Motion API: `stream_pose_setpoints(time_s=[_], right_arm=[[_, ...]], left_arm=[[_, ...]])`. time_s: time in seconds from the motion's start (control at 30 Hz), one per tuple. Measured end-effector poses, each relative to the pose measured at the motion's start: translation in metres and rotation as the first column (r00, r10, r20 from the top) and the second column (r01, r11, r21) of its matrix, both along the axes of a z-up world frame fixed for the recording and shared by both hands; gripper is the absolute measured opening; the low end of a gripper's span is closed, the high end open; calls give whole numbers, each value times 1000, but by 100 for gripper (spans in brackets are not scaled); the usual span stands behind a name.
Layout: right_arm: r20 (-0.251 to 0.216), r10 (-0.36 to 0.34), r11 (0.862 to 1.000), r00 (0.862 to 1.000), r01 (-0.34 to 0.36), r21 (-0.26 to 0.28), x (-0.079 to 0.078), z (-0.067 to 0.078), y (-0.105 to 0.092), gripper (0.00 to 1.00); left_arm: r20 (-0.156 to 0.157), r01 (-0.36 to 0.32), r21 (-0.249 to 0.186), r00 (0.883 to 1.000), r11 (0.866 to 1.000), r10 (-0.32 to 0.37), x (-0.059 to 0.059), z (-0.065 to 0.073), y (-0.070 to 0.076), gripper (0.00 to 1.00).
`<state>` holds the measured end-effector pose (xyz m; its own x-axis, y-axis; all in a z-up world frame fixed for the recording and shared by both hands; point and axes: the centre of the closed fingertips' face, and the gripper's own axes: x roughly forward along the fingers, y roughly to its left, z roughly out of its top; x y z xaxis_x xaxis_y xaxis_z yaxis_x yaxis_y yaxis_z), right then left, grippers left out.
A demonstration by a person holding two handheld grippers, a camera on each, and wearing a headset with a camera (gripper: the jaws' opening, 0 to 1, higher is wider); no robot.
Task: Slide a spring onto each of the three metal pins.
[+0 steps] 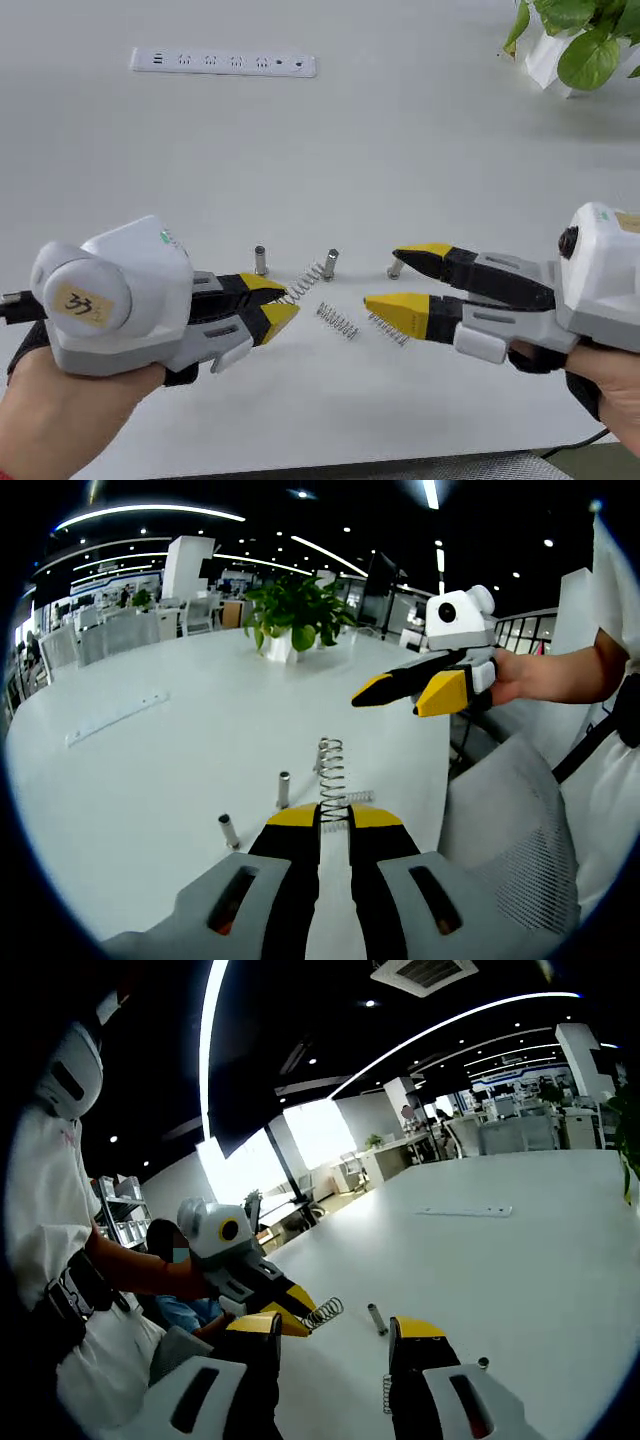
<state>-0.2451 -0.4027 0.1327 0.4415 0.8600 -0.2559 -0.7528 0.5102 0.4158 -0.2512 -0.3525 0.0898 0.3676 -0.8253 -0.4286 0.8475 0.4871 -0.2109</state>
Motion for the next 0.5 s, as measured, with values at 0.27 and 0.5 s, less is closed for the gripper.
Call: stream_pose_setpoints(time_s=[0.27,0.5], right_arm=[[-14,8,998,1000,-7,58,3,13,18,32],[-27,5,993,1000,-2,120,2,25,25,25]], left_arm=[[18,-2,-112,1000,994,4,-2,27,-12,7],[32,12,-150,999,989,-7,-6,37,-18,7]])
